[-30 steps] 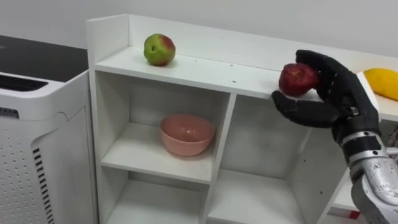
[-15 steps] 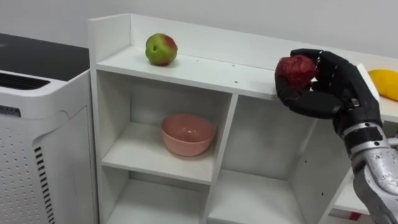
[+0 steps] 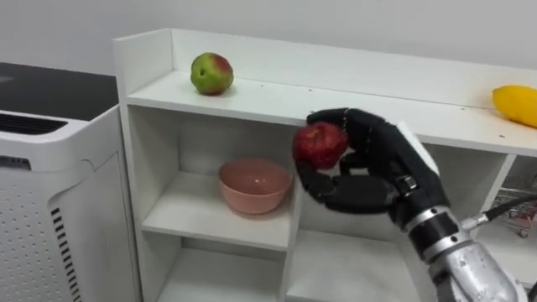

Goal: Arrange fruit in the closet

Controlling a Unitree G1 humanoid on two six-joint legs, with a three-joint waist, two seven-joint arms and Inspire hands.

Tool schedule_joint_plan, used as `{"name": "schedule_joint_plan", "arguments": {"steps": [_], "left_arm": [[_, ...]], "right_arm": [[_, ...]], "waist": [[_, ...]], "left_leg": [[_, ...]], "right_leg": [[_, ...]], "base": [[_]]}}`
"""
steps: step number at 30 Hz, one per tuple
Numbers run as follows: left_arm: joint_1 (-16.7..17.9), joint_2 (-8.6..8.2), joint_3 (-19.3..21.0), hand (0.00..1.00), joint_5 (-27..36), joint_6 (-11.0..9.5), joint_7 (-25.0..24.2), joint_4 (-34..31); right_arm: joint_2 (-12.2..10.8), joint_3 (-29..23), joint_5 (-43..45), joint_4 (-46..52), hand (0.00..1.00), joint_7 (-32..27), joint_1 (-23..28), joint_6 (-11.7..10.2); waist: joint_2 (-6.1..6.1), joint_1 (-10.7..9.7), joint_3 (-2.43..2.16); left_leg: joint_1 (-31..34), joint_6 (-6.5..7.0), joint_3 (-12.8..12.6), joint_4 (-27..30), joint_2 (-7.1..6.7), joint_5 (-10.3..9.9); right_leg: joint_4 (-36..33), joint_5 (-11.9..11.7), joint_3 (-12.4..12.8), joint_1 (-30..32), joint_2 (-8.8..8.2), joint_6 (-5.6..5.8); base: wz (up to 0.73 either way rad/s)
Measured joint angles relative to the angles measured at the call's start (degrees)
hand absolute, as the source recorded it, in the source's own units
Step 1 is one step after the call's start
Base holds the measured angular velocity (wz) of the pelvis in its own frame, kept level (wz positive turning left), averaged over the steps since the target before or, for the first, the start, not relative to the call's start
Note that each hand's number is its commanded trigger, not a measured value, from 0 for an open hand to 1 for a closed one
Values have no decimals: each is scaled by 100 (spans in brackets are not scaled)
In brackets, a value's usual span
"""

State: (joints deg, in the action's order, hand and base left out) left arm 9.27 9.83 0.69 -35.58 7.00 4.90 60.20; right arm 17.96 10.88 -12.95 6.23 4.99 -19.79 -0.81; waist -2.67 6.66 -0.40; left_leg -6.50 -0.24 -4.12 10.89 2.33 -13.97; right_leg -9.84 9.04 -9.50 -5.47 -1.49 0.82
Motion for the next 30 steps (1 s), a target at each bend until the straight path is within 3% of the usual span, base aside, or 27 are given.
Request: {"name": "schedule_joint_plan", "arguments": {"steps": [6,10,13,16,19,24,27,30], "left_arm": [[-57,7,-160,0,4,-19,226,23],[-103,4,-401,0,21,5,373,99],[-259,-12,-560,0,38,-2,469,371],[-344,-34,-666,0,402,-46,633,448],[-460,-55,-763,0,675,-69,739,591],[-651,-227,-781,0,929,-74,818,632],[-856,-293,-791,0,1389,-77,842,682],[-974,-305,-889,0,1692,-116,898,683]], "right_arm": [[-130,201,-52,455,100,461,397,41],[-288,318,-133,425,100,575,800,128],[-482,380,-320,-324,100,589,1077,69],[-559,376,-553,-1357,100,499,1230,99],[-640,296,-1271,-2446,100,305,1123,83],[-813,-27,-2774,-4222,100,-137,733,90],[-965,-363,-3776,-5236,100,-276,228,61],[-968,-582,-4793,-5756,100,-360,-111,59]], "waist": [[-28,-13,-24],[-136,-1,20],[-133,-36,34],[-26,-41,69],[93,-42,124],[224,-56,130],[280,-76,191],[336,0,238]], "left_leg": [[36,-3,-25,-6,1,24],[108,-1,-10,60,-5,22],[210,20,59,104,-4,2],[537,26,117,275,-13,-4],[946,32,130,454,-26,13],[1611,77,153,681,-100,75],[2010,106,163,886,-124,89],[2450,126,153,1080,-158,98]], "right_leg": [[-14,-1,-9,59,3,-2],[-13,-1,-34,82,-13,-2],[-15,-2,-157,95,-31,0],[-179,-2,-186,399,-61,0],[-402,-4,-216,830,-99,-5],[-741,-3,-222,1552,-209,-7],[-924,-4,-249,1911,-266,-8],[-1185,7,-204,2397,-320,-25]], "base": [[0],[3],[16],[9],[-2],[1],[5],[-1]]}}
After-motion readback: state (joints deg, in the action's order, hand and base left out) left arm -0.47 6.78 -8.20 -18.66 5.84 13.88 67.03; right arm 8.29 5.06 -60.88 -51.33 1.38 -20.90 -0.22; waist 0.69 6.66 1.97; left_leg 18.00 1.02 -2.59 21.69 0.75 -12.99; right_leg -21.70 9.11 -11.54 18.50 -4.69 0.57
